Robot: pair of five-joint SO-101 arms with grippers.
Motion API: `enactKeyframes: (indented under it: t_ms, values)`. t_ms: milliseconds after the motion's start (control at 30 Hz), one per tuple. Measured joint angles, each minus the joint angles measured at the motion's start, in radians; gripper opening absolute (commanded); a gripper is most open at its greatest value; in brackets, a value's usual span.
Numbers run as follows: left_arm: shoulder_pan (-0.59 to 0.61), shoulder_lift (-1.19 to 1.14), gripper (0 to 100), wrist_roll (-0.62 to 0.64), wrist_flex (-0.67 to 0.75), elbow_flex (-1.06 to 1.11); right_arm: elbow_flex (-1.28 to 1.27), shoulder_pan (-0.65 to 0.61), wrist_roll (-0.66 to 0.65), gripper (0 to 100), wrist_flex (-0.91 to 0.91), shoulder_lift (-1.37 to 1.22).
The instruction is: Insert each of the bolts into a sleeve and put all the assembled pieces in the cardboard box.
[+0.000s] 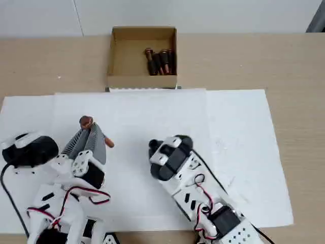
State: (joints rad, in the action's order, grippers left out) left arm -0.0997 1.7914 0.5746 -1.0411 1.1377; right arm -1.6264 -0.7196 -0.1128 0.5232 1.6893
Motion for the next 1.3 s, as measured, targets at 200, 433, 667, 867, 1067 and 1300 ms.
enactKeyframes:
  t_ms: [200, 433, 667, 867, 1067, 1300]
  values:
    - [-0.006, -0.005, 1, 0.023, 0.08, 0.092, -0.048, -0.075, 0.0, 0.2, -0.141, 0.002]
    - [-0.124, -0.005, 1, 0.069, 0.15, 0.13, -0.049, -0.086, 0.0, 0.2, -0.173, 0.0]
    - [-0.16, -0.005, 1, 0.123, 0.19, 0.135, -0.049, -0.086, -0.051, 0.2, -0.173, 0.0]
    - [-0.16, -0.005, 1, 0.126, 0.19, 0.135, -0.049, -0.086, -0.054, 0.2, -0.173, 0.0]
    - [-0.164, -0.005, 1, 0.126, 0.19, 0.147, -0.049, -0.086, -0.054, 0.2, -0.173, 0.0]
    - [-0.241, -0.005, 1, 0.121, 0.176, 0.149, -0.049, -0.086, -0.057, 0.2, -0.173, -0.002]
